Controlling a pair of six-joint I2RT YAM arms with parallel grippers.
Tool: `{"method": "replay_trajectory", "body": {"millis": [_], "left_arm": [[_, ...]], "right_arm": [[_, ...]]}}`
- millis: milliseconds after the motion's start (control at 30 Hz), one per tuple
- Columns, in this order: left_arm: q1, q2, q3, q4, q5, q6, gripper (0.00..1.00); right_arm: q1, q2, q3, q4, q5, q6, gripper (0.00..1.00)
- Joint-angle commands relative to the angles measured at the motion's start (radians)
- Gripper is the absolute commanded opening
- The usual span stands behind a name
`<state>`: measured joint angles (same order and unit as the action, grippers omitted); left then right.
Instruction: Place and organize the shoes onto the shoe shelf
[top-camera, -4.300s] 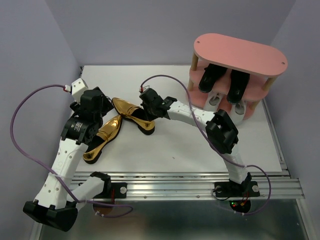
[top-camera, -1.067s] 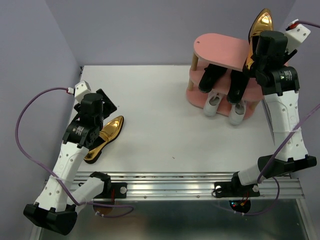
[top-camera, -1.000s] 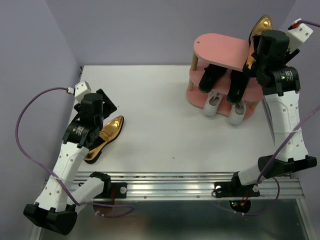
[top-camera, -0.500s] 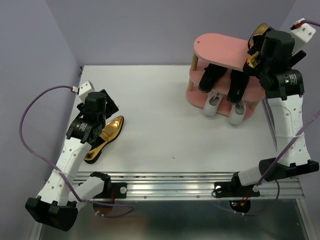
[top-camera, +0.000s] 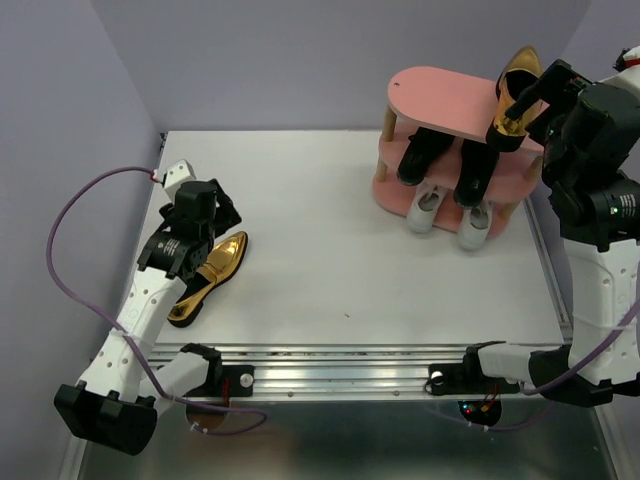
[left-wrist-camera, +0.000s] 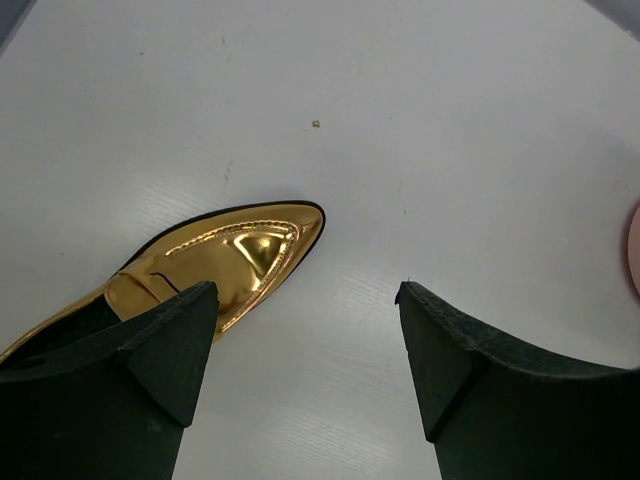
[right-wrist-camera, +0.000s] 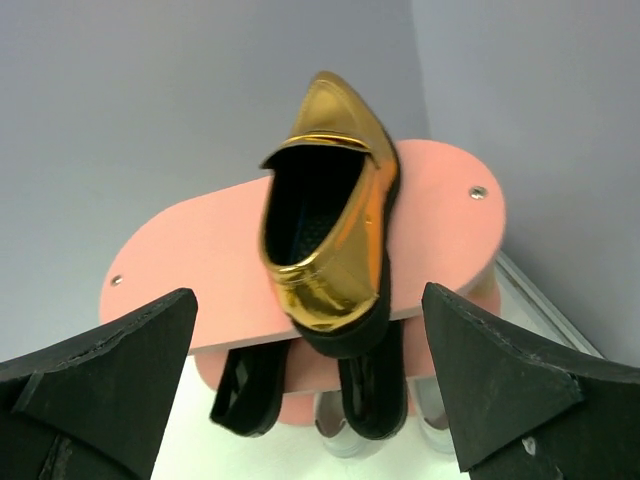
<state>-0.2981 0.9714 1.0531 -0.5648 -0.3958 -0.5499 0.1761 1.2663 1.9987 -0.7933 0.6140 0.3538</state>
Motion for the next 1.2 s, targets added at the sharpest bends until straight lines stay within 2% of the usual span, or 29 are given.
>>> {"method": "replay_trajectory", "body": {"millis": [0,67,100,167,200,300,433,633,700,733,867,967,1100,1167], "left_arm": [[0.027,0.048,-0.01,0.023,0.041,0.031,0.84],[0.057,0.099,-0.013,0.003,0.051,0.033,0.84],[0.065,0.113,-0.018,-0.001,0.051,0.036,0.84],[0.077,0.154,-0.036,-0.02,0.038,0.021,0.84],[0.092,0.165,-0.041,-0.03,0.025,0.009,0.84],[0.111,0.181,-0.062,-0.069,0.005,-0.051,0.83],[0.119,0.142,-0.117,-0.089,0.005,-0.132,0.82],[0.12,0.067,-0.191,-0.136,-0.015,-0.311,0.82],[0.12,0.041,-0.217,-0.124,-0.035,-0.33,0.87],[0.12,0.038,-0.226,-0.116,-0.041,-0.338,0.94],[0.14,0.085,-0.266,-0.099,-0.049,-0.375,0.96],[0.14,0.111,-0.294,-0.069,-0.046,-0.39,0.96],[0.142,0.133,-0.33,-0.006,-0.016,-0.371,0.88],[0.143,0.138,-0.347,0.047,0.017,-0.354,0.73]], "right_arm": [[-0.001,-0.042,-0.046,0.113,-0.338,-0.087,1.0],[-0.001,-0.062,-0.061,0.137,-0.475,-0.122,0.99],[-0.001,-0.062,-0.064,0.143,-0.643,-0.137,0.98],[-0.001,-0.035,-0.06,0.16,-0.814,-0.161,0.98],[-0.001,-0.018,-0.055,0.167,-0.958,-0.159,0.97],[-0.001,0.048,-0.04,0.183,-1.13,-0.133,0.95],[0.1,0.071,-0.103,0.247,-1.113,-0.159,0.95],[0.227,0.153,-0.097,0.195,-0.973,-0.216,0.96],[0.243,0.162,-0.116,0.193,-0.961,-0.223,0.97],[0.252,0.16,-0.135,0.203,-0.965,-0.226,0.97],[0.287,0.128,-0.268,0.298,-1.034,-0.23,0.99],[0.299,0.131,-0.31,0.293,-1.019,-0.225,0.99],[0.318,0.13,-0.337,0.266,-0.964,-0.226,0.99],[0.318,0.124,-0.351,0.267,-0.95,-0.22,0.99]]}}
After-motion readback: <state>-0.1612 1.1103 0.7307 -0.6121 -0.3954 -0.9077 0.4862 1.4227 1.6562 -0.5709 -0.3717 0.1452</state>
